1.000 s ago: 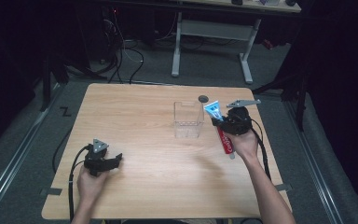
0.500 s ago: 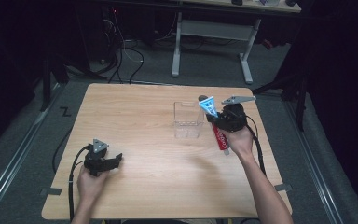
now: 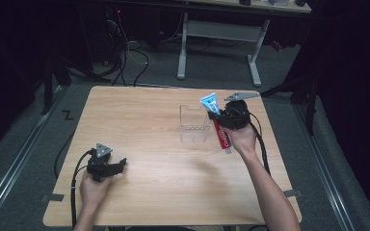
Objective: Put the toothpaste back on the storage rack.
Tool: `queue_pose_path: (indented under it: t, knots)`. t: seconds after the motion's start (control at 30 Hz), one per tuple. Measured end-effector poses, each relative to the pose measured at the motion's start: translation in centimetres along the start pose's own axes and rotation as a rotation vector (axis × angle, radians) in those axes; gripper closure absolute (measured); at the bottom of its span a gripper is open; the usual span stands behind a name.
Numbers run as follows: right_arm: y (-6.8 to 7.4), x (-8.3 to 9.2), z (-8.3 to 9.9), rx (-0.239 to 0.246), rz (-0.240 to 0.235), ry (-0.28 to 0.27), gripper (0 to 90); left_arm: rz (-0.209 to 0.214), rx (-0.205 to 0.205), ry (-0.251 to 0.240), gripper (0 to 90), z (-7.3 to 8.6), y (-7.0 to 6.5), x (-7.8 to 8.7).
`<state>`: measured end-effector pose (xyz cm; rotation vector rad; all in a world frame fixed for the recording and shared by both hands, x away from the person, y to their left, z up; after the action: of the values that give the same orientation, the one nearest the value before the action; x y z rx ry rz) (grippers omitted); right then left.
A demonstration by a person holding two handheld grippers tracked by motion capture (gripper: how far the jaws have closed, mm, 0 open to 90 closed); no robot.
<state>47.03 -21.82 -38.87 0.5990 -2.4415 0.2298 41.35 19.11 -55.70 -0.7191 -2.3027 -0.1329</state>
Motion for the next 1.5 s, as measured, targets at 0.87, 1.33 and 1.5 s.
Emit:
queue_pose_path:
  t: [0.87,1.33,1.5]
  knots:
    - [1.2,-1.9,-4.6,0.001,-0.014,-0.072,72.0,0.002,-0.001,0.002,28.4,0.0,0.0,0.0]
    - [0.9,-3.3,-6.3,-0.032,-0.015,-0.088,72.0,0.002,-0.002,0.003,28.4,0.0,0.0,0.0]
    - [0.8,-3.7,-6.8,-0.041,-0.013,-0.089,72.0,0.002,-0.002,0.002,28.4,0.0,0.0,0.0]
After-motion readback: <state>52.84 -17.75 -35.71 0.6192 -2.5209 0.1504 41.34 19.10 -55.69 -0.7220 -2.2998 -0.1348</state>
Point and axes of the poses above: each handheld gripper's, and its own axes: x roughly backward along the jaws, z roughly out of its underside, y roughly to its left, the point moved 3 cm from there along -x, roughly forward along the jaws, and after that the axes turned 8 degrees about z, right-handed, at the moved point
